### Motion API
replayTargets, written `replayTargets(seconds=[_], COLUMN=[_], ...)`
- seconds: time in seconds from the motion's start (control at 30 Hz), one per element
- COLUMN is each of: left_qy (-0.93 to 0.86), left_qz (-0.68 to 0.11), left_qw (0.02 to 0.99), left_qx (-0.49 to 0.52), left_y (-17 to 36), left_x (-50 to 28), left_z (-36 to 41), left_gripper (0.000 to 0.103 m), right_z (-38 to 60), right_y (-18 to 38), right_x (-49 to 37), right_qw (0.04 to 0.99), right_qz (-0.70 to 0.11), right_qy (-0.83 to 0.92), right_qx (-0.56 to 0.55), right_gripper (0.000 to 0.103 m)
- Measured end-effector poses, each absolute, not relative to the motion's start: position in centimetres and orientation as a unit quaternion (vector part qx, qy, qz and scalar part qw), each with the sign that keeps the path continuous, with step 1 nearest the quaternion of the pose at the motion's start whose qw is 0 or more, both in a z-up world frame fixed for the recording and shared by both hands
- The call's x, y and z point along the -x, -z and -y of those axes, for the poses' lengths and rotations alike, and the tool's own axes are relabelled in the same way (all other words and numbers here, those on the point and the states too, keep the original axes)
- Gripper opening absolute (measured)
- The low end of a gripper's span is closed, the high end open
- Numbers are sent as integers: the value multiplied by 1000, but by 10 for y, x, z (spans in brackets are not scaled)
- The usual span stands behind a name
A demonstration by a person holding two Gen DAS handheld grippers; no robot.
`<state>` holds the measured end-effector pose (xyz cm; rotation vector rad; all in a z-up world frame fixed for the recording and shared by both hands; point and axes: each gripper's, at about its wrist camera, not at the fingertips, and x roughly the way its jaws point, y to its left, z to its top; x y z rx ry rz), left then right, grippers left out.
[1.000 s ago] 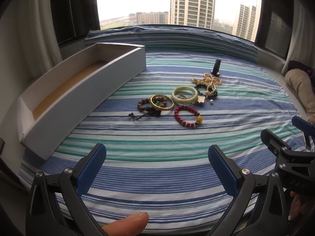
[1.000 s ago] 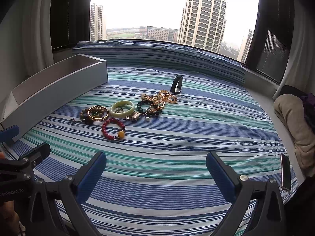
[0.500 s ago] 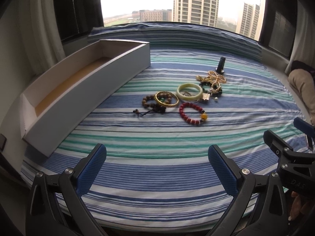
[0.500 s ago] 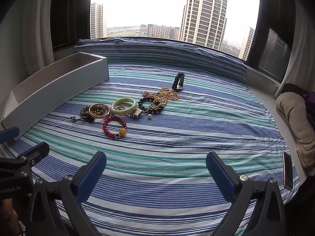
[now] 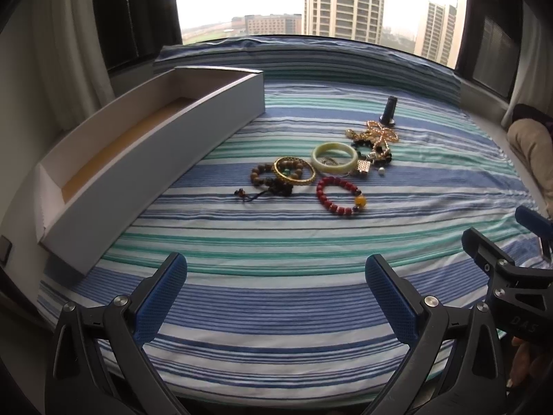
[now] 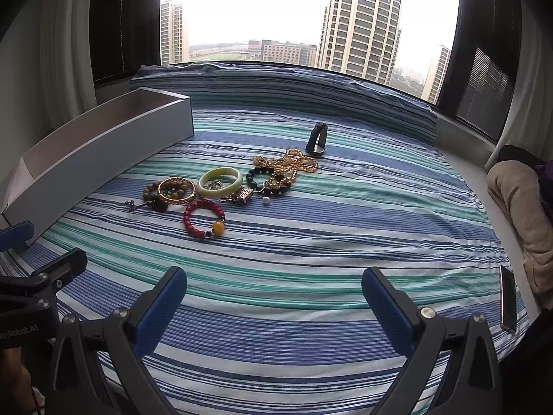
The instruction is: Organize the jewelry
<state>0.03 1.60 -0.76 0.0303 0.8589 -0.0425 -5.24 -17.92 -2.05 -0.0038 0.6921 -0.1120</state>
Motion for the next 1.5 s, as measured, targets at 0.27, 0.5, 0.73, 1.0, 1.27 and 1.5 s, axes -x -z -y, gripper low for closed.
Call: replayTargets(seconds=[0.27, 0.5, 0.73, 1.0, 1.27, 1.5], left_qy=[16, 15, 12, 9, 8, 7], left_qz=[-417, -419, -422, -430, -442, -450], left_qw=[909, 908, 907, 903, 897, 893], left_qx=[-14, -14, -12, -10, -7, -2], left_y=[8, 9, 10, 15, 23, 30], left_x=[-1, -1, -1, -5, -11, -16], left_z=[-19, -19, -22, -26, -30, -35], left_gripper=[103, 103, 103, 103, 103, 103], right_z=[178, 178, 176, 174, 174, 176], right_y=[22, 22, 24, 29, 38, 45], right_x=[52, 52, 51, 47, 39, 27], right_qw=[939, 938, 936, 934, 928, 921], right_qz=[-341, -343, -348, -354, -371, -388], right_qy=[53, 52, 48, 46, 41, 28], right_qx=[3, 3, 3, 4, 0, -7], right_gripper=[103, 103, 103, 103, 103, 103])
